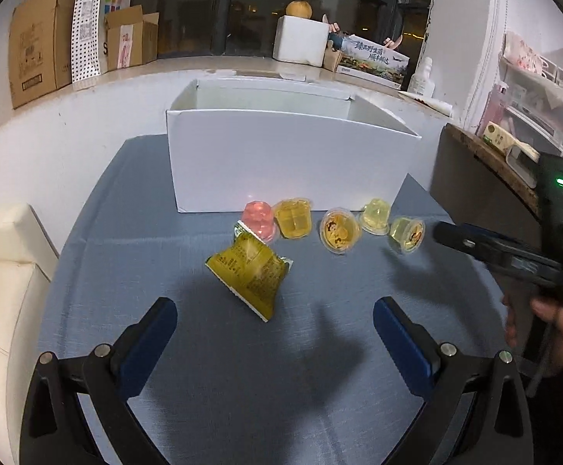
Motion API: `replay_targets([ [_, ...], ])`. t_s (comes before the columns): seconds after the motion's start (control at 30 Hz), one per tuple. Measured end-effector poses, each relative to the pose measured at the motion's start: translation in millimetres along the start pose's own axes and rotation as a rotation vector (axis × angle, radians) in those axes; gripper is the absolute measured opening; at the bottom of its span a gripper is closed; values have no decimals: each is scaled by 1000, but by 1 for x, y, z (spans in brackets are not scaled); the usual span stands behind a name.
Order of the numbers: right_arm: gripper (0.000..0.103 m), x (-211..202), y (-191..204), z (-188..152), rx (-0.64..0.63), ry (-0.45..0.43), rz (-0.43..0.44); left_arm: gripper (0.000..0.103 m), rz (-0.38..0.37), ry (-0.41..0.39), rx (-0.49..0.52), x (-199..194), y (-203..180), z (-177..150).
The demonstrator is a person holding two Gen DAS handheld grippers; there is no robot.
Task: Organize snacks
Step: 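Grasp the yellow seaweed packet with the left gripper while the right grasps a cartoon-lid cup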
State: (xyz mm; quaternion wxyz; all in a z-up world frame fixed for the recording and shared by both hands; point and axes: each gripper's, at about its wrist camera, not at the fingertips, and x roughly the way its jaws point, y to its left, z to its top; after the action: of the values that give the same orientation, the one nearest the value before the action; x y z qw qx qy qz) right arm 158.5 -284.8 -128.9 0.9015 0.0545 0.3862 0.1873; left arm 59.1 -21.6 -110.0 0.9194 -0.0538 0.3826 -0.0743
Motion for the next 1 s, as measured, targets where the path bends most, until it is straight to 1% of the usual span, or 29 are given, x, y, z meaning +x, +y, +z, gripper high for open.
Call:
replay_targets([
  [0.13,103,28,1,4,-7,51,-37,103,11,10,4,6,0,-1],
  [0.17,98,33,2,4,-6,63,-48,103,12,13,4,7,0,0],
  [0.2,92,39,3,3,-8,77,-63,103,17,16,2,10,1,0],
  [0.27,58,48,5,1,-26,103,-98,103,27,22,-2,15,3,0],
  [0.3,56,53,6,-1,-37,123,-109,103,32,32,-2,19,4,1],
  [0.37,52,52,7,-2,-56,107,-101,103,36,55,15,30,6,4],
  [0.4,52,52,6,-2,-51,112,-90,103,56,61,29,37,7,7],
  [0.43,51,50,5,-3,-49,106,-88,103,57,61,32,40,9,9],
  [0.5,51,44,5,-4,-49,87,-85,103,54,91,37,52,15,14],
  [0.6,51,31,6,-8,-43,67,-56,103,30,113,47,66,23,22],
  [0.73,51,12,10,-17,-31,36,-29,103,23,142,64,83,31,29],
  [0.87,51,1,17,-16,-35,13,-23,102,28,173,73,97,35,30],
  [0.9,51,-1,19,-16,-38,9,-23,92,10,181,66,100,36,29],
  [0.97,51,-4,19,-15,-34,1,-14,78,8,171,86,99,35,28],
  [1.0,51,-5,20,-15,-32,0,-11,64,13,166,98,97,34,28],
])
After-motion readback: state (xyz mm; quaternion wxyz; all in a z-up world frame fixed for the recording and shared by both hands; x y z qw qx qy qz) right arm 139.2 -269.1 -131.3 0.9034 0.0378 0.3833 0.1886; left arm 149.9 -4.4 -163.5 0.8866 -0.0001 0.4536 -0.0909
